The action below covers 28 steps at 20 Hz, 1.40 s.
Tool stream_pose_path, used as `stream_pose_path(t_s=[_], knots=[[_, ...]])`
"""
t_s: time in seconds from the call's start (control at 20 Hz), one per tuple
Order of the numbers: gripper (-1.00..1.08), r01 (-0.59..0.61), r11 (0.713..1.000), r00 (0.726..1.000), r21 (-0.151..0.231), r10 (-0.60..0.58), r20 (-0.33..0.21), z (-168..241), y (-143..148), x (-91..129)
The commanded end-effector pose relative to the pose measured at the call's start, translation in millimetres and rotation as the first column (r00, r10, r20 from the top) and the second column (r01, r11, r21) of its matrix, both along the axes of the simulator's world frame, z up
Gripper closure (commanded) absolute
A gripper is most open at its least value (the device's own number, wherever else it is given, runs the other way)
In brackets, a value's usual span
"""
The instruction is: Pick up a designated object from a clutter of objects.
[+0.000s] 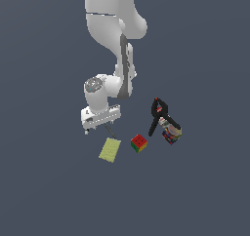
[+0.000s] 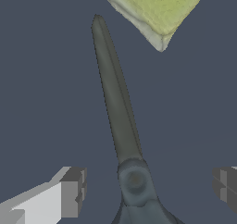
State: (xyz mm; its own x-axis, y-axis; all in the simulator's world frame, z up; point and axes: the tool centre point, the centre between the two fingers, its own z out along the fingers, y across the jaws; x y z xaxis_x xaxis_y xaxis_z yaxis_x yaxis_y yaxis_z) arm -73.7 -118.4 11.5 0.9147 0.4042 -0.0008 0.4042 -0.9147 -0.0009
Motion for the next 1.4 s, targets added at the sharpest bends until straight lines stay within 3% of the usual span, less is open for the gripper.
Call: stream_pose_path(t_s=[0.0, 0.05, 0.1, 0.85, 1.35], knots=[[-0.92, 0.0, 1.0, 1.0, 0.0, 0.0, 0.001, -3.5, -0.1, 0.4], [-0.92, 0.0, 1.0, 1.0, 0.0, 0.0, 0.001, -3.7, -0.1, 0.4], [1.08, 0.0, 1.0, 1.0, 0.0, 0.0, 0.001, -3.7, -0.1, 0.4], [1.08, -0.004, 1.0, 1.0, 0.0, 0.004, 0.003, 4.2, 6.4, 3.3], [1.08, -0.003, 1.0, 1.0, 0.0, 0.003, 0.002, 53.2, 44.6, 21.9]])
